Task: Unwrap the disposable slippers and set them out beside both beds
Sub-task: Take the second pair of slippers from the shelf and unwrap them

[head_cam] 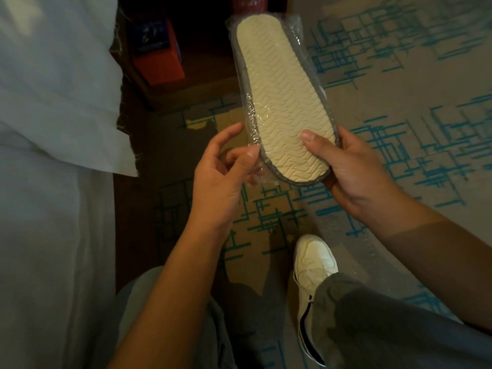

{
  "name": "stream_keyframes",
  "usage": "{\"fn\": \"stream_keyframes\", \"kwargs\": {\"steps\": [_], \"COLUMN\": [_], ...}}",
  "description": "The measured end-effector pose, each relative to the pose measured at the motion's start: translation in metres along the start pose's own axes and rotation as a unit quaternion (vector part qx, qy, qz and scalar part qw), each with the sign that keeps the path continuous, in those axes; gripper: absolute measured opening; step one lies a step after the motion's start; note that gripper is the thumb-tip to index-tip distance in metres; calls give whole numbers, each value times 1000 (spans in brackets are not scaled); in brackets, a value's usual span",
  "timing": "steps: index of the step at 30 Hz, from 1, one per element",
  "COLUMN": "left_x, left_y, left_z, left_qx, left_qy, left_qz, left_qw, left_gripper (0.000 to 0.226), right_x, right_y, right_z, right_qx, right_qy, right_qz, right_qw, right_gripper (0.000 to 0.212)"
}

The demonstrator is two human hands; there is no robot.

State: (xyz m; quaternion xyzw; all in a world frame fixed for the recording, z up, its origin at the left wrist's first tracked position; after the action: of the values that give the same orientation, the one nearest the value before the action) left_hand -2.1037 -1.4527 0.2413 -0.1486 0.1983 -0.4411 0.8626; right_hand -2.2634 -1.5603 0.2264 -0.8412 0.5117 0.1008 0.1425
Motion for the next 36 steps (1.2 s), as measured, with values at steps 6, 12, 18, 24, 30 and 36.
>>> {"fn": "stream_keyframes", "kwargs": {"steps": [6, 12, 18, 24, 30, 36], "left_x": [-13, -20, -4, -8, -6, -7], "left_y": [-13, -13, 19, 14, 6, 3], "left_z": [22, 42, 17, 9, 10, -4], "left_qx": [284, 347, 108, 116, 106, 65], "left_qy": [-115, -231, -59, -70, -83, -7], "left_qz": [-15, 46, 98, 103, 86, 79], "left_qw": [952, 908, 988, 985, 987, 995], "left_gripper": [52, 12, 8, 33, 8, 32], "right_x": [-3, -7, -2, -3, -2, -2], "right_y": [12, 7, 11, -1, -3, -2], "right_z": [-7, -13, -4, 0, 2, 2], "right_qx": [-80, -129, -31, 18, 20, 7], "right_qy": [28, 42, -11, -33, -30, -26], "right_qz": [52, 53, 63, 32, 27, 34], "right_qw": [995, 989, 997, 999, 999, 999], "right_gripper": [36, 34, 36, 37, 37, 36]}}
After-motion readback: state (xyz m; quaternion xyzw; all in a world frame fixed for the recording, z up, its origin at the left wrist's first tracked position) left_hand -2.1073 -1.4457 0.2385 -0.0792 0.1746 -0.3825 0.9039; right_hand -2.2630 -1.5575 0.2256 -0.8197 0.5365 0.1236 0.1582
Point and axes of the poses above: each hand's wrist, its own x-axis towards the middle knuckle, its own y-axis out of the back of the hand, z = x × y, the point moved 10 cm from there along x, towards the middle knuckle, and after that the axes turned 12 degrees about -x, right-handed, at the moved point
